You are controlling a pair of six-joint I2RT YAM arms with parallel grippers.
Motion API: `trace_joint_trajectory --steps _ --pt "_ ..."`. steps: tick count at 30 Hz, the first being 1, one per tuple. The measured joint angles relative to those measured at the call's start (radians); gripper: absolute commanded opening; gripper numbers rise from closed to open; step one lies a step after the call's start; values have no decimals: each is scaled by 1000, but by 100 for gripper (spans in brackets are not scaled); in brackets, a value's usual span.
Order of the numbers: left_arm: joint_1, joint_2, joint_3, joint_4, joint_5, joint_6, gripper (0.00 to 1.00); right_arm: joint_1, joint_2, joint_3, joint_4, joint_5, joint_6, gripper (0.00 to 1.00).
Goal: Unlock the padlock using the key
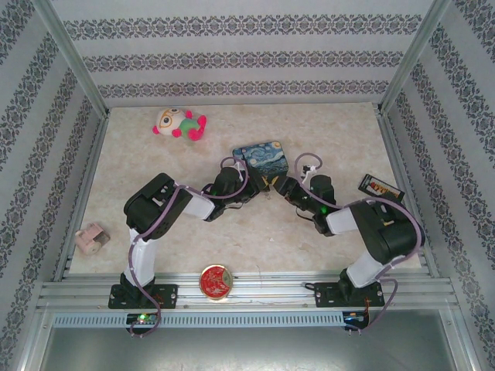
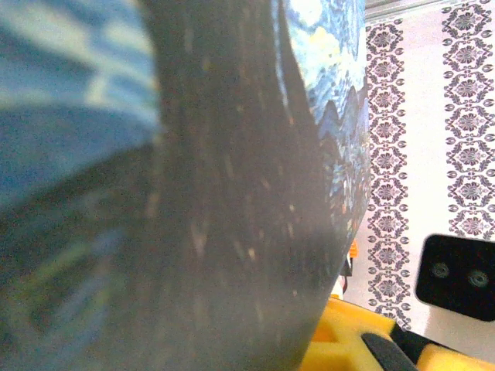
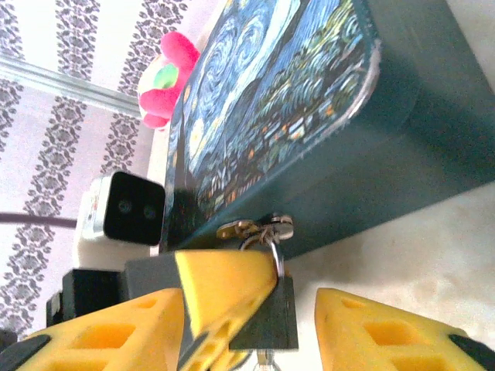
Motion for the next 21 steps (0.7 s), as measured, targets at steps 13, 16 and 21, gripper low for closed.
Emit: trace_joint_trajectory --steps 13,16,21 --pt "3 0 0 -2 12 0 0 239 -480 82 -769 409 -365 46" --pt "8 0 0 -2 19 0 0 297 -507 110 -886 512 -422 47" --pt "10 0 0 -2 28 -1 0 385 -450 166 -1024 643 -486 50"
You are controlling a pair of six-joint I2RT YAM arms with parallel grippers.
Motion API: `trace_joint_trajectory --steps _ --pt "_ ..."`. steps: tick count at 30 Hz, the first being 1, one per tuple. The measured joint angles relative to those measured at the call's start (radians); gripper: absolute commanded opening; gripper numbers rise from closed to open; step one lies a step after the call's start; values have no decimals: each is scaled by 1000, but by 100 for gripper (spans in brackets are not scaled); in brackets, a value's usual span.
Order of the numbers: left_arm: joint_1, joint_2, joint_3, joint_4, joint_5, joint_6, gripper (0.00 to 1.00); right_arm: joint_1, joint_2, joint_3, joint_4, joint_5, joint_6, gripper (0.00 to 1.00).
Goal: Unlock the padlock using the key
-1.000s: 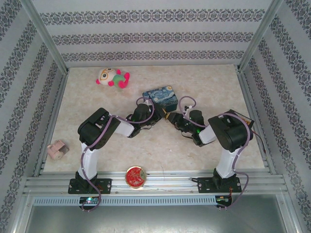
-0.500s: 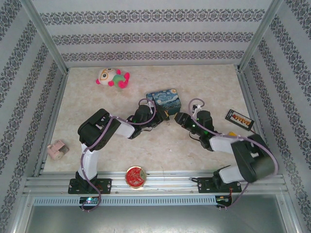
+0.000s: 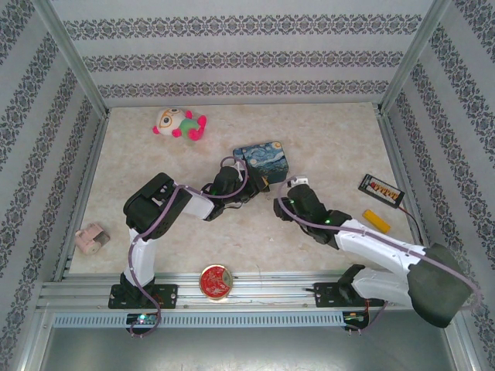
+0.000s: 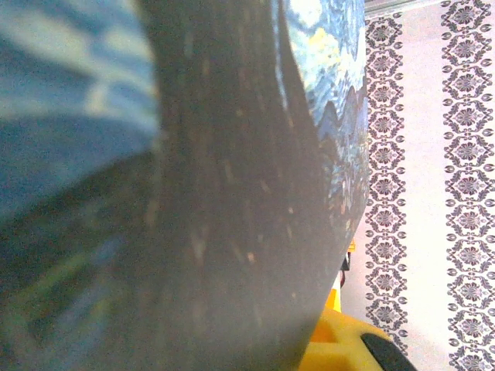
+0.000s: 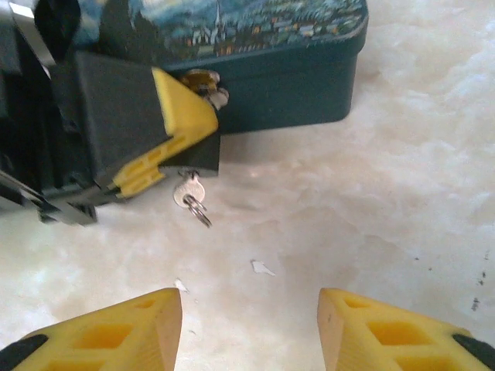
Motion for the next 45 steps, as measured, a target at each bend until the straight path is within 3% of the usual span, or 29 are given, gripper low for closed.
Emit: trace_joint_trajectory --steps 7,14,41,45 --pt "6 0 1 -1 20 -3 0 111 225 180 -97 120 -85 50" --pt "8 0 1 -1 21 -5 0 142 385 302 -131 175 -144 48" --pt "13 0 4 -1 43 -11 0 141 560 374 -87 285 -270 39" --pt "19 0 6 -4 47 -14 0 135 571 385 -83 295 -280 30"
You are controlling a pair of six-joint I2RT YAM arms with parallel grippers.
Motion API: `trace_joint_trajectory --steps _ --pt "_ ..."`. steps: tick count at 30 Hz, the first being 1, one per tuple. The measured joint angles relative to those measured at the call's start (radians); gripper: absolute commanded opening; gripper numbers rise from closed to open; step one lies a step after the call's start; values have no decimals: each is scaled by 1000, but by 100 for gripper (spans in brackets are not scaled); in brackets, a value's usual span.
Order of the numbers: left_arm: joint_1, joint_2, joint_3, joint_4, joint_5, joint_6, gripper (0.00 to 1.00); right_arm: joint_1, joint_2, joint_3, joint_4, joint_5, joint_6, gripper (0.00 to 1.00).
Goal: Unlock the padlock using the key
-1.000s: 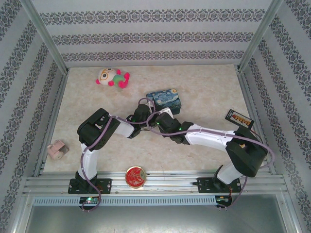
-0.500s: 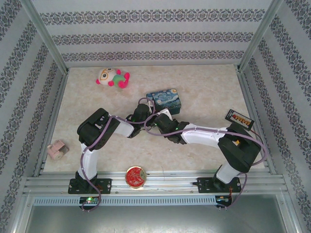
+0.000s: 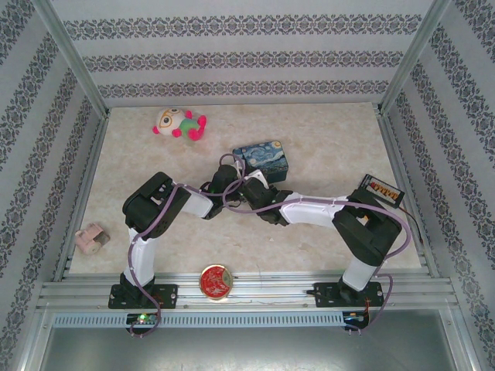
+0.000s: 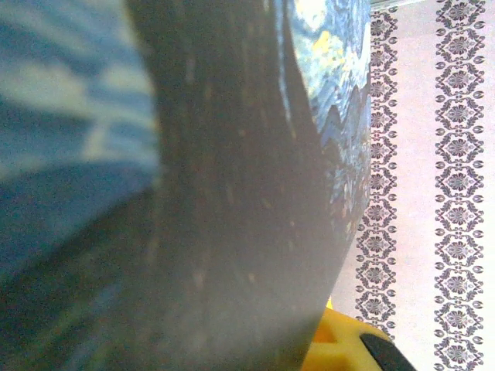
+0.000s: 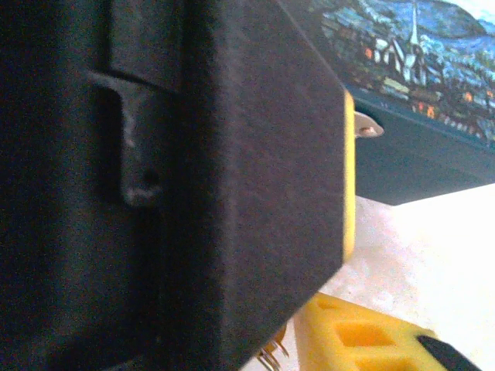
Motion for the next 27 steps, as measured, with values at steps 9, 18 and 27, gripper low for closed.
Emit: trace_joint_trajectory --steps 9,18,27 --pt "0 0 3 -5 1 0 0 -28 -5 0 8 -28 6 15" --pt "0 -1 8 -20 2 0 0 -86 -59 -39 46 -189 31 7" --pt "0 -10 8 -39 14 -1 0 -158 -125 -115 131 -375 97 2"
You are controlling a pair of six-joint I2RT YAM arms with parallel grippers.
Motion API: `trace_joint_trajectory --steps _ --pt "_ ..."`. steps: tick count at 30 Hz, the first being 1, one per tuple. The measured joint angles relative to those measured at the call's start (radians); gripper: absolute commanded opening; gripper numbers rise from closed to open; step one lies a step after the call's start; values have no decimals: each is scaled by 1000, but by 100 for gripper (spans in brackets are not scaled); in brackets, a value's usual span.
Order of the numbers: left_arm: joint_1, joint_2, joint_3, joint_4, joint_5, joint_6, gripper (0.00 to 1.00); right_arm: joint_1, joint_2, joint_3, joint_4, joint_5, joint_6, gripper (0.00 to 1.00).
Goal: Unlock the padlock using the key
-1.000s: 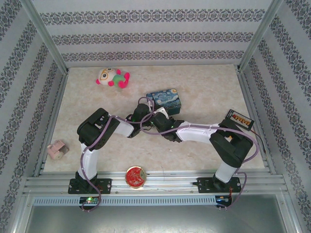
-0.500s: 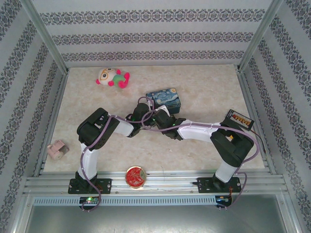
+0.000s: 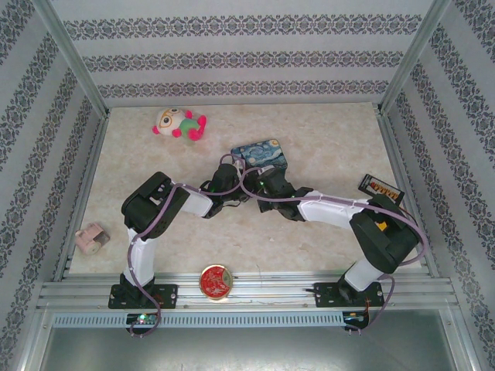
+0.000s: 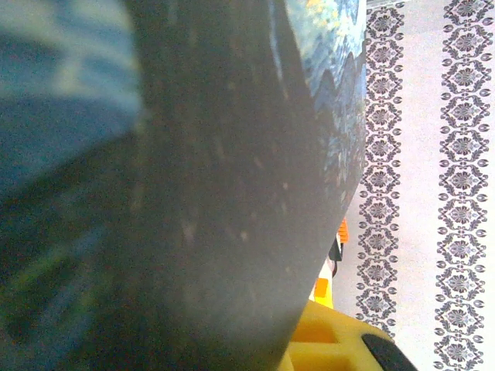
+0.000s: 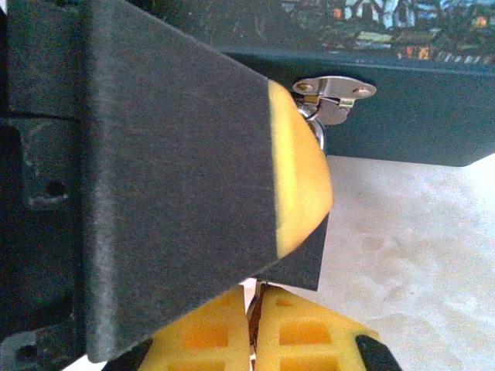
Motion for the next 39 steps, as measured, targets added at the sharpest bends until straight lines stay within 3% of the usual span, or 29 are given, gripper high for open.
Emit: trace_joint_trajectory --steps 9,16,21,24,28,32,39 --pt "0 -13 -6 -20 -3 -4 0 -73 -33 -68 100 -183 81 0" --pt "0 -19 -8 -30 -8 -6 7 -125 -37 -106 169 -307 151 0" --pt "0 -19 -8 -30 -9 -10 17 -139 -37 -108 176 -339 183 0" --pt "0 -21 -8 -30 -8 -14 28 -144 -37 -108 183 -354 202 0" --pt "0 -21 -8 -29 -7 -21 32 -160 -37 -108 198 -357 228 0" --pt "0 -23 -8 -29 -6 -25 43 -169 -37 -111 212 -360 246 0" --pt "7 -53 -40 -34 -1 -24 77 -206 -36 -123 261 -371 278 0"
